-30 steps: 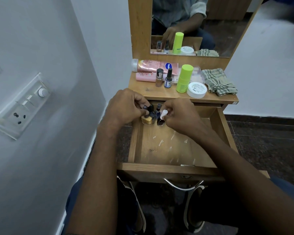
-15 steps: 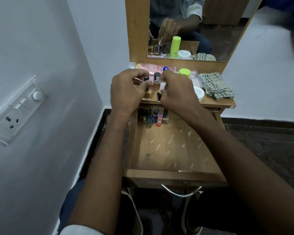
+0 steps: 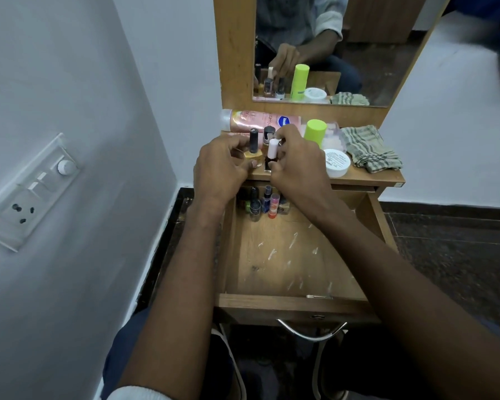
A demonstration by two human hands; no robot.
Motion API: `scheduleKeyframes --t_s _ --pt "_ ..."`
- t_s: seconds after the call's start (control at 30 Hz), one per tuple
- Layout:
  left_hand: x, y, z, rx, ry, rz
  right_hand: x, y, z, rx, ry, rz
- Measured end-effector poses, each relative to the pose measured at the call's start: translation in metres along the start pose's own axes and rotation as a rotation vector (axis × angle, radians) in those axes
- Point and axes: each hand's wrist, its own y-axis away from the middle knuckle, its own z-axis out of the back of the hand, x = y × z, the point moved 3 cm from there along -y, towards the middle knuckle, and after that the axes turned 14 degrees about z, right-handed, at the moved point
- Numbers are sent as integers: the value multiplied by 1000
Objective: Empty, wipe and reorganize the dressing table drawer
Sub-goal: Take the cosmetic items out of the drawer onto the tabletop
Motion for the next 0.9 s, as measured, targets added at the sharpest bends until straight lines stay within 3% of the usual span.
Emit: scheduleKeyframes --t_s 0.63,0.8,0.9 --pt "3 -11 -13 -109 -70 14 -7 6 -22 -97 -96 -85" --pt "7 -8 -3 -158 63 61 -6 5 -28 -115 -127 -98" --pt "9 1 3 -87 181 47 -3 6 -31 -116 -139 -91"
